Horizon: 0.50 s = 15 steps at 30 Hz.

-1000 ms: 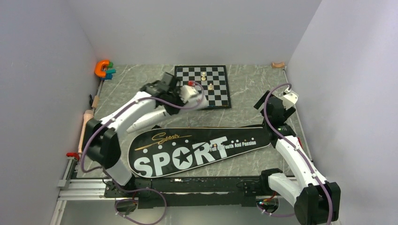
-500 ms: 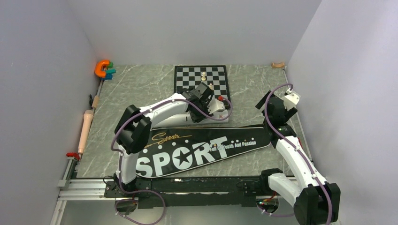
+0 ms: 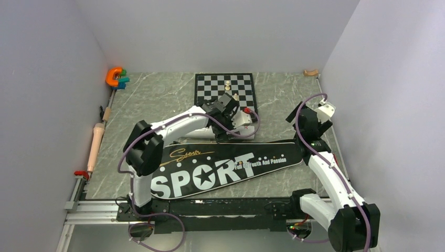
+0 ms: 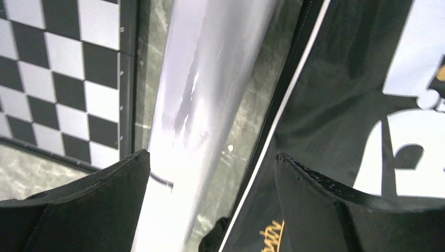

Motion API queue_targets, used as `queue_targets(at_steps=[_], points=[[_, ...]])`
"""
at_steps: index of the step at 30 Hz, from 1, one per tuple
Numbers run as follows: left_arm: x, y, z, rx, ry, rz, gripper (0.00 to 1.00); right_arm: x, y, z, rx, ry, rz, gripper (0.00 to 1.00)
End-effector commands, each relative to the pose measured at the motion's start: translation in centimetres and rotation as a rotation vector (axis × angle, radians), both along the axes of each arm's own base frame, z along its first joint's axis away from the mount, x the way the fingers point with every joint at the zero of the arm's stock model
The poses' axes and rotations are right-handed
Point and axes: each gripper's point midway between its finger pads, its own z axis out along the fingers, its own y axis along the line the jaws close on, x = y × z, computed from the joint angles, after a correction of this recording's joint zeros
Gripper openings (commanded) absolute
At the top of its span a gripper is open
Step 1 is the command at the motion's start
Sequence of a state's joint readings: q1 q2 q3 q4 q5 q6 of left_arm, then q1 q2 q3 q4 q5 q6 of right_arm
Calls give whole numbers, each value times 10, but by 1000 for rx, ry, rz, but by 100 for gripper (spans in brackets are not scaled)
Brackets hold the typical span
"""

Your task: Pack up the badminton gear

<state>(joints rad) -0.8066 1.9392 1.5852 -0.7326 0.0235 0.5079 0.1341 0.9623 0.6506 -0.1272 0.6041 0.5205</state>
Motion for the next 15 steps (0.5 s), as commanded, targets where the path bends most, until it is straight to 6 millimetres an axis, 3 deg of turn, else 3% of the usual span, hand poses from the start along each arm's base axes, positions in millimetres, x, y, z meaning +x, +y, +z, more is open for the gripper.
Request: queue_targets(at_steps=[1,6,10,15], points=[[-3,19,73,-58,-125,11,88,1,-14,16,-37,-53,-66,100],[11,75,129,-205,-241,208,99,-4,-27,13,-116,-134,-112,100],[31,146,162,-394,-285,474,100,-5,-34,4,-199,-143,-112,100],[42,237,146,-550,-362,752,100,0,-33,-10,-241,-161,-81,100]])
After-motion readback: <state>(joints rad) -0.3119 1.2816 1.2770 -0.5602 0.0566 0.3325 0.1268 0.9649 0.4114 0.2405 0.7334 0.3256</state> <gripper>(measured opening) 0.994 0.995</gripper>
